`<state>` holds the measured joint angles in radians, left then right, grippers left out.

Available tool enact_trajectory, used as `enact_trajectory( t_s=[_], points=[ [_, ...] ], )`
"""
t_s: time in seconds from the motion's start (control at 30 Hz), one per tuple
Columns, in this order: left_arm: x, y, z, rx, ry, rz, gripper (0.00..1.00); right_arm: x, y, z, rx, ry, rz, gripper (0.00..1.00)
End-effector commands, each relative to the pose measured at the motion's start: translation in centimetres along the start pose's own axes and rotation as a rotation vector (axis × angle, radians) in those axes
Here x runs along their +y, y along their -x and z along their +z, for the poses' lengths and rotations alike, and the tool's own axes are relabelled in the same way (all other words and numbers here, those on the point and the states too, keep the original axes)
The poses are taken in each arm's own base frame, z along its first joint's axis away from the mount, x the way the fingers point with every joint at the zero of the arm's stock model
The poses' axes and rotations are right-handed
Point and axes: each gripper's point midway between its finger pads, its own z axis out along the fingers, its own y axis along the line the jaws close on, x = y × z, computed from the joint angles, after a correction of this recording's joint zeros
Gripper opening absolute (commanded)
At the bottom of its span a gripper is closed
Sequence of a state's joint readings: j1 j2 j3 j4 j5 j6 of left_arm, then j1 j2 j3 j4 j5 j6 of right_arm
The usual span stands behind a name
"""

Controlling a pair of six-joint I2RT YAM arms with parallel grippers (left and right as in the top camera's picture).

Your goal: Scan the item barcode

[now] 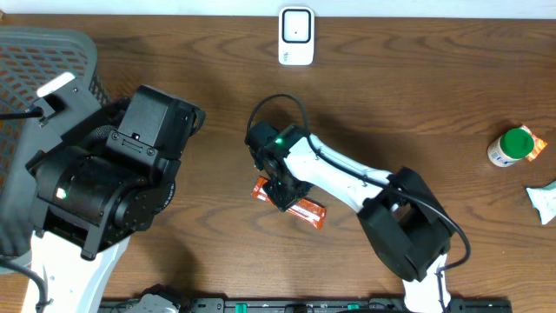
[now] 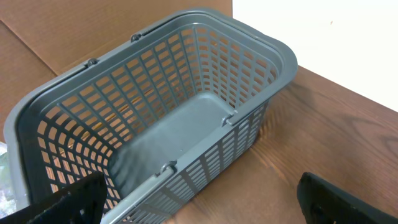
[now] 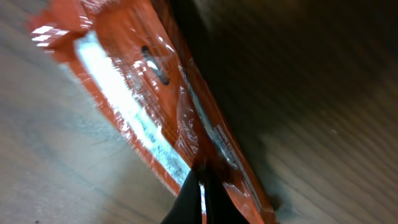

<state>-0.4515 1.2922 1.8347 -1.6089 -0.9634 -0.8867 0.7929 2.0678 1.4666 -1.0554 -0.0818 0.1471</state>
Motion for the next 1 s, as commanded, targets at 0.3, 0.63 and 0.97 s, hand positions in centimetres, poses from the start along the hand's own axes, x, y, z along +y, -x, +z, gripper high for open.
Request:
enact_trajectory(
  t_s=[0.3,0.63,0.97],
  points=[
    [0.6,0.0,0.0,0.004,0.019,0.01,0.98,0.1,1.3,-3.9,-0.014,0.059,0.005,0.01],
    [0.6,0.0,0.0,0.004,0.019,0.01,0.98,0.5,1.9,-7.3,-0.081,0.392,-0.29,0.95],
    [0.6,0.0,0.0,0.004,0.019,0.01,0.98,0.2,1.4,-5.2,-0.062,0.469,-0.447,0.9]
  ],
)
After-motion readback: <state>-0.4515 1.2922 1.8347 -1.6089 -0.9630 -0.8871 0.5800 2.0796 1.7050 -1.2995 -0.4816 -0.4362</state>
